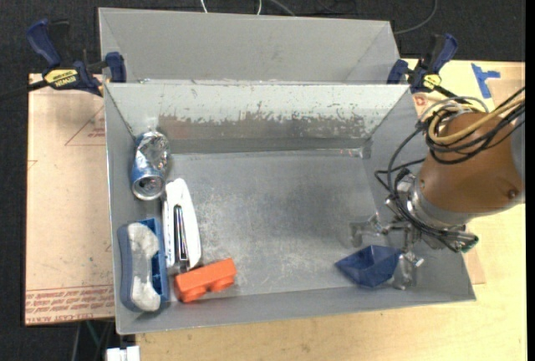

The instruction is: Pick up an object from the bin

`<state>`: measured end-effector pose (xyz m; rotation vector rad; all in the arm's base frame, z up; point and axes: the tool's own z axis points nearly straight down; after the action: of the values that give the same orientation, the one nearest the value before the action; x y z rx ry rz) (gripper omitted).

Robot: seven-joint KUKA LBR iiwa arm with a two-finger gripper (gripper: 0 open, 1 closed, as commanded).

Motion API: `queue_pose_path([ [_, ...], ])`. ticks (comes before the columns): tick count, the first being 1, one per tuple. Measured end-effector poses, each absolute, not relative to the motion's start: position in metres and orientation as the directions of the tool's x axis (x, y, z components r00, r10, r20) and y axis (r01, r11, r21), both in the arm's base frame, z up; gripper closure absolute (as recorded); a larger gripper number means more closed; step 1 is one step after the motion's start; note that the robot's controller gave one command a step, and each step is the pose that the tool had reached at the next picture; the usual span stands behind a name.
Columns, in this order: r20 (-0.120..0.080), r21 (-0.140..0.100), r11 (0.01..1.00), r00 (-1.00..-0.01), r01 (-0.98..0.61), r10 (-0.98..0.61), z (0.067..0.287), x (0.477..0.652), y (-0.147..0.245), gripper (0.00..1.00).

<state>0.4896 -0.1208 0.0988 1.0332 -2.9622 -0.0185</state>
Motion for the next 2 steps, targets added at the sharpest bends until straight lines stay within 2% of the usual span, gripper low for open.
queue_pose_path([
  [1, -0.009, 0.013, 0.702, -0.702, -0.712, -0.712, 0.069, 0.499, -0.139, 0.00],
  [2, -0.017, -0.001, 0.735, -0.735, -0.678, -0.678, 0.077, 0.521, -0.130, 1.00],
])
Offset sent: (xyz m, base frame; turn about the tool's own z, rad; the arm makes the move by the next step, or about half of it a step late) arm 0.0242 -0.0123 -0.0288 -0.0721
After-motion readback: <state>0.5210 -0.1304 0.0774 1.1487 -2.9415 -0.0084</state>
